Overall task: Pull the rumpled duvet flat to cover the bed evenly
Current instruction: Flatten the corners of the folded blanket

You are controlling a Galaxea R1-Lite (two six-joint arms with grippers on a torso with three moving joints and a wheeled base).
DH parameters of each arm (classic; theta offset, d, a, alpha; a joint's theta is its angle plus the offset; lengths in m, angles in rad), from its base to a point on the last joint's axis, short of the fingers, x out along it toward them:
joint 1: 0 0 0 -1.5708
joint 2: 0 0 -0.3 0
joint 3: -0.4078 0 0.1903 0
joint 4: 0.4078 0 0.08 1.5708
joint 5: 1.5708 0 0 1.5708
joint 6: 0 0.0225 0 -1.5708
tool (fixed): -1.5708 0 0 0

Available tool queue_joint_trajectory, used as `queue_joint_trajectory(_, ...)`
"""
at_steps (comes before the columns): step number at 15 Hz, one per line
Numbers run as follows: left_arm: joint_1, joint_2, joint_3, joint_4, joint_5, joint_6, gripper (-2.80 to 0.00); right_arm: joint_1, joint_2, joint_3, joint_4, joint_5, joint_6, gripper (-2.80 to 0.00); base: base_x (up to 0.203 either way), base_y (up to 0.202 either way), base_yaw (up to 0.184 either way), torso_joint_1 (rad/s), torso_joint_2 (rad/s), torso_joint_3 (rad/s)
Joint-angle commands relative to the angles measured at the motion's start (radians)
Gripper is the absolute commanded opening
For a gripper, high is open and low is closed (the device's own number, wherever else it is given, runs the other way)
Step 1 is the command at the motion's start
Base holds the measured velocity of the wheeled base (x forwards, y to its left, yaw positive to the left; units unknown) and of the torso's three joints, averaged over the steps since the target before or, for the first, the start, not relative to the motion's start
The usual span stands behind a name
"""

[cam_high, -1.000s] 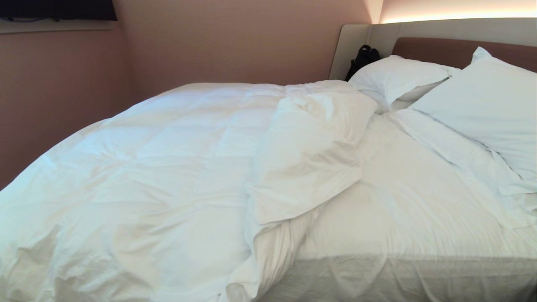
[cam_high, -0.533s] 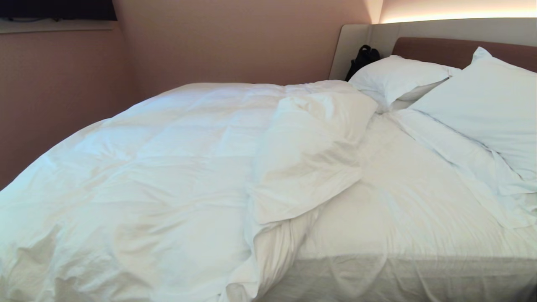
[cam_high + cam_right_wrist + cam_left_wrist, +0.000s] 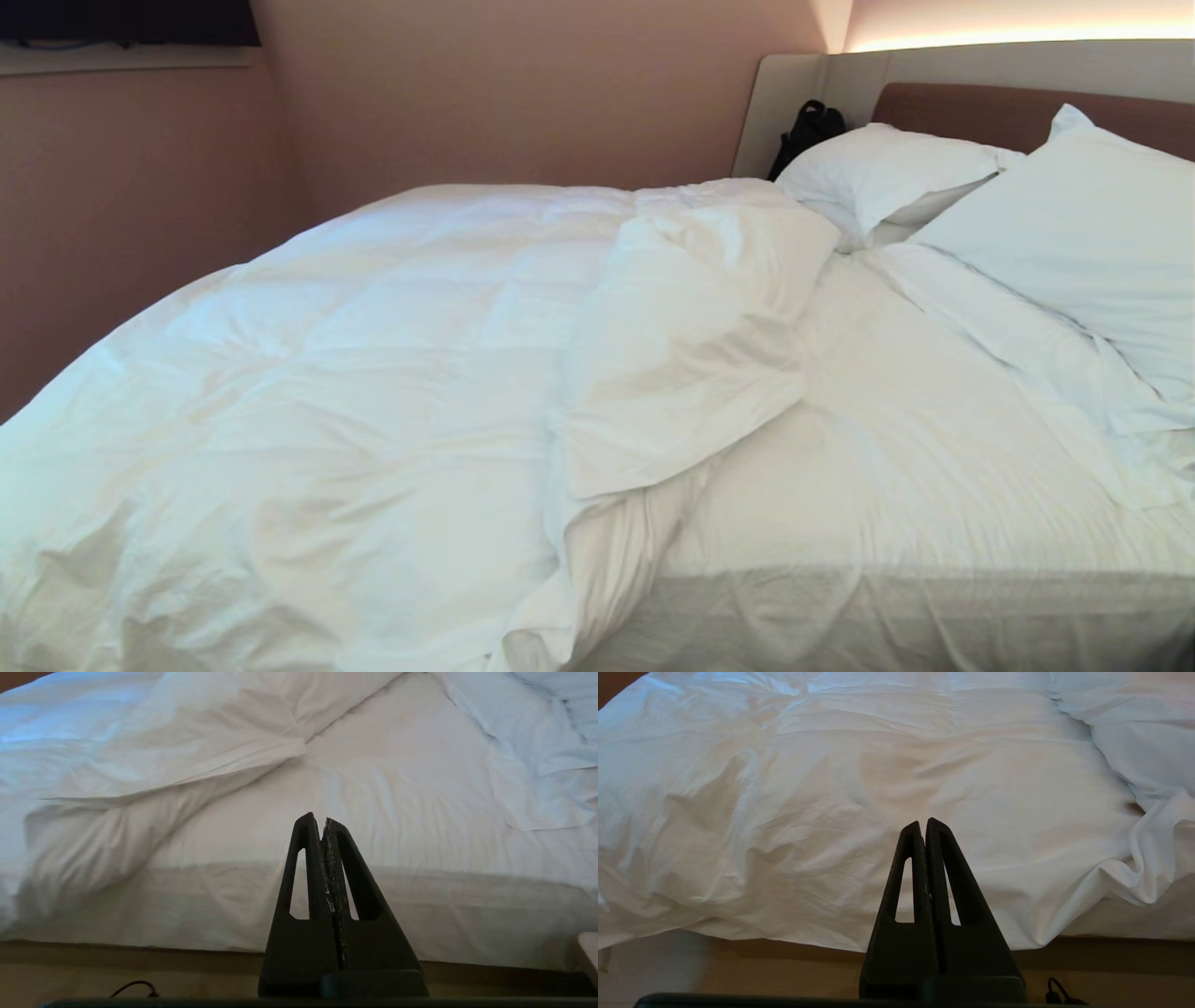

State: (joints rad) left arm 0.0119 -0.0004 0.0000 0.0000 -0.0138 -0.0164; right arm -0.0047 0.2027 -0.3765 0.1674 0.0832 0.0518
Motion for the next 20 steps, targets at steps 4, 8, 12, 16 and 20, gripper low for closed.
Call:
queue_joint_trajectory(4,0.000,0.000,0.000,0.000,0.000,0.000,-2.80,0.001,0.369,-0.156,-0.065,0.104,0.105,-2.80,0.000,0.000,0.000,0.000,0.00,0.000)
queue_joint_trajectory(8,0.000,0.000,0.000,0.000,0.000,0.000,-2.80,0.004,0.712,-0.263,-0.219,0.135,0.151,-2.80,0.000,0.000,0.000,0.000,0.00,0.000)
queue_joint_trajectory(12,0.000,0.000,0.000,0.000,0.000,0.000,-2.80,0.007,0.953,-0.385,-0.327,0.176,0.198,-2.80,0.000,0.000,0.000,0.000,0.00,0.000)
queue_joint_trajectory(16,0.000,0.000,0.000,0.000,0.000,0.000,-2.80,0.014,1.144,-0.537,-0.338,0.192,0.216,-2.80,0.000,0.000,0.000,0.000,0.00,0.000)
queue_joint_trajectory(20,0.000,0.000,0.000,0.000,0.000,0.000,-2.80,0.021,1.332,-0.645,-0.340,0.193,0.257,-2.80,0.000,0.000,0.000,0.000,0.00,0.000)
